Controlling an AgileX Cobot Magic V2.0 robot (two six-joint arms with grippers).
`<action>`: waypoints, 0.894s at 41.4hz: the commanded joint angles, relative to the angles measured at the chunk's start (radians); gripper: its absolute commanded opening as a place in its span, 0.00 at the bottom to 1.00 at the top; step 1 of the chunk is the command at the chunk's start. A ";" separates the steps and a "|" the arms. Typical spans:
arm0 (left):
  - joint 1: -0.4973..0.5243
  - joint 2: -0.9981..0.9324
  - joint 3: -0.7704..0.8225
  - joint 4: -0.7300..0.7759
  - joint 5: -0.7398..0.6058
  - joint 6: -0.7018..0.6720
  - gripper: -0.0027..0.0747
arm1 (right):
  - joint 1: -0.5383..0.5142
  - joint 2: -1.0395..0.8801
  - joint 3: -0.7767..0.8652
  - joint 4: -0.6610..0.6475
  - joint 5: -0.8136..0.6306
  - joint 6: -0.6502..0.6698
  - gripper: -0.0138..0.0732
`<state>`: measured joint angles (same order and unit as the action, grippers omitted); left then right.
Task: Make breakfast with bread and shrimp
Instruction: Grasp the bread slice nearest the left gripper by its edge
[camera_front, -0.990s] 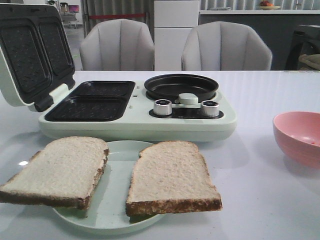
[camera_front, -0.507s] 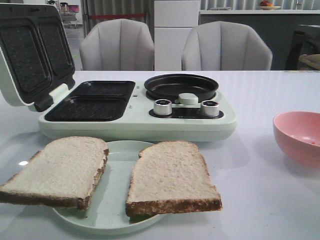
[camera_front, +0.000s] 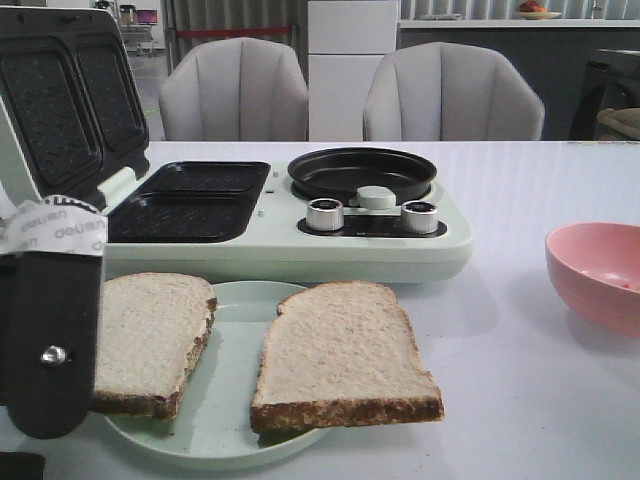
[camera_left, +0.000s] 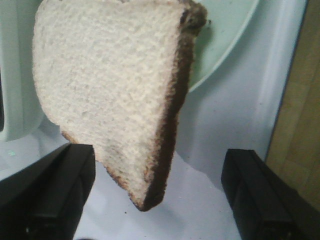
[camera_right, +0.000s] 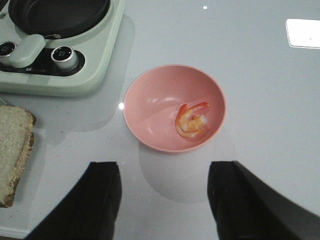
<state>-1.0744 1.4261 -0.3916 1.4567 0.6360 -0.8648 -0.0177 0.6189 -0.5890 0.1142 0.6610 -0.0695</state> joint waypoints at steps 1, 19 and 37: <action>-0.003 0.024 -0.027 0.125 0.072 -0.084 0.76 | -0.003 0.007 -0.024 0.004 -0.069 -0.005 0.73; 0.065 0.111 -0.041 0.275 0.114 -0.190 0.70 | -0.003 0.007 -0.024 0.004 -0.069 -0.005 0.73; 0.047 0.097 -0.041 0.244 0.171 -0.190 0.17 | -0.003 0.007 -0.024 0.004 -0.069 -0.005 0.73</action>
<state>-1.0132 1.5606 -0.4114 1.7026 0.7104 -1.0403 -0.0177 0.6195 -0.5890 0.1142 0.6610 -0.0677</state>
